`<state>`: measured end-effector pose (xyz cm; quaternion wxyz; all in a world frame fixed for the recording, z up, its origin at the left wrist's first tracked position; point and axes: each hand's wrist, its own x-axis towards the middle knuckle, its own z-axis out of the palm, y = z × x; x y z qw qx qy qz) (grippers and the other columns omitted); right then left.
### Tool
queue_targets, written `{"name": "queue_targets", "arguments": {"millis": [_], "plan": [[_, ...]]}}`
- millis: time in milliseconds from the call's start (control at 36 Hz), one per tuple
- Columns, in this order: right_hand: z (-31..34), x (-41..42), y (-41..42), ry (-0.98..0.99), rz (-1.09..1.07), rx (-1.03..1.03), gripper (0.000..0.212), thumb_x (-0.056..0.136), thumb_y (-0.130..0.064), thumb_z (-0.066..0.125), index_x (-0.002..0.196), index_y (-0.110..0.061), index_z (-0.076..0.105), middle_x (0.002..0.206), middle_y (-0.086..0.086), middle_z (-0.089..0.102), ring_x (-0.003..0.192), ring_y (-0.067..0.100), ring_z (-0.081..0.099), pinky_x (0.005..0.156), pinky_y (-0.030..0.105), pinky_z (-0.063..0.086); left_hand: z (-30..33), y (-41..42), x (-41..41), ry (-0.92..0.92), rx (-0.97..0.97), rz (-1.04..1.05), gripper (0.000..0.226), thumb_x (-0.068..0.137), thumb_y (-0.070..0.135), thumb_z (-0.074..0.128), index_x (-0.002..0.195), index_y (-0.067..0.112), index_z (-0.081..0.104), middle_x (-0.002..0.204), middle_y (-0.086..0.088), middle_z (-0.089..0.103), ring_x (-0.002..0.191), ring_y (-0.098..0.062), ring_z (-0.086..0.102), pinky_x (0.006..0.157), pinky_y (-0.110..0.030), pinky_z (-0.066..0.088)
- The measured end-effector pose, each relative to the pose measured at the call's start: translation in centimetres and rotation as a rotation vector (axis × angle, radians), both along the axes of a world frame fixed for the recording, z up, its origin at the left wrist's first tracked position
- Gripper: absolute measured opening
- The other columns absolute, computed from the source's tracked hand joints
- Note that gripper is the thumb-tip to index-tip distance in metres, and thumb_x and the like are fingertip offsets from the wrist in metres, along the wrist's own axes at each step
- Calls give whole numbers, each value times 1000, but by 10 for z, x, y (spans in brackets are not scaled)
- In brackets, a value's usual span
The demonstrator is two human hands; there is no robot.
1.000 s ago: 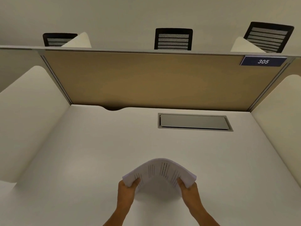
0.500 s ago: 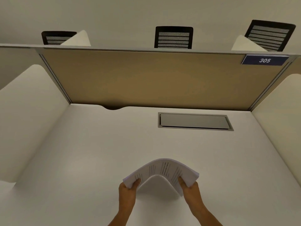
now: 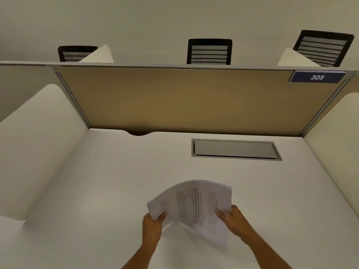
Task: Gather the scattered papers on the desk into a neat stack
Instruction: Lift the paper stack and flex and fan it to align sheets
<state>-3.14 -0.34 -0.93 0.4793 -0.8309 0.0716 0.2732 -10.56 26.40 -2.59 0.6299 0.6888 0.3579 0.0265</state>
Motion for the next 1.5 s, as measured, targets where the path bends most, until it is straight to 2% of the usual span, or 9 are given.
{"name": "queue_targets", "arguments": {"millis": [111, 194, 306, 611, 778, 861, 944, 1139, 1500], "plan": [[48, 22, -7, 5, 248, -5, 32, 87, -39, 65, 110, -17, 69, 101, 1, 76, 87, 16, 76, 83, 41, 62, 12, 12, 5, -46, -27, -31, 36, 79, 6, 76, 109, 17, 60, 106, -9, 71, 95, -30, 69, 68, -31, 58], [85, 33, -7, -23, 347, -38, 19, 91, -27, 64, 107, -18, 68, 99, 5, 76, 85, 17, 76, 74, 33, 63, 22, 21, 9, -46, -88, -71, 81, 76, 6, 79, 141, 21, 34, 132, -8, 59, 106, -26, 65, 84, -42, 56], [121, 47, -4, -71, 454, -186, 7, 93, -25, 61, 99, -21, 63, 98, 3, 73, 85, 16, 75, 76, 30, 62, 41, 27, 26, -60, 271, -80, 122, 67, 30, 86, 153, 28, -1, 162, 1, 10, 148, -26, 18, 120, -55, 11], [165, 52, 38, -211, 740, -621, 30, 95, -29, 53, 119, -16, 63, 109, 5, 71, 87, 18, 68, 71, 23, 54, 116, -6, 68, -268, 428, -852, 95, 70, 56, 75, 138, 62, 8, 159, 22, 15, 141, -6, 28, 113, -40, 30], [169, 49, 57, -300, 825, -728, 33, 94, -27, 55, 124, -14, 62, 109, 8, 70, 86, 19, 66, 73, 25, 53, 111, -15, 74, -277, 269, -917, 79, 81, 47, 69, 148, 40, 27, 152, 16, 36, 130, -11, 47, 107, -32, 42], [166, 50, 61, -300, 838, -739, 34, 94, -27, 56, 126, -15, 60, 108, 6, 68, 86, 18, 65, 74, 25, 52, 111, -20, 70, -242, 246, -858, 32, 90, 33, 63, 121, 31, 63, 110, 9, 68, 99, -12, 66, 86, -26, 55], [165, 53, 61, -291, 838, -744, 31, 95, -25, 53, 121, -12, 62, 104, 7, 68, 83, 19, 62, 71, 27, 50, 106, -24, 66, -224, 260, -768, 10, 92, 26, 60, 95, 26, 70, 79, 15, 65, 78, -12, 65, 71, -22, 53], [152, 57, 40, -241, 701, -552, 29, 92, -36, 54, 108, -21, 73, 101, 2, 74, 82, 16, 69, 74, 27, 55, 97, -24, 60, -232, 153, -591, 17, 93, 24, 60, 103, 20, 72, 91, 0, 73, 84, -19, 70, 68, -22, 54], [102, 33, -12, -94, 113, 507, 22, 87, -16, 72, 108, -11, 76, 107, 19, 71, 102, 30, 69, 91, 42, 57, 79, -14, 54, -249, -1, -402, 34, 81, 43, 60, 101, 19, 73, 90, -3, 76, 83, -20, 72, 70, -29, 59]]}}
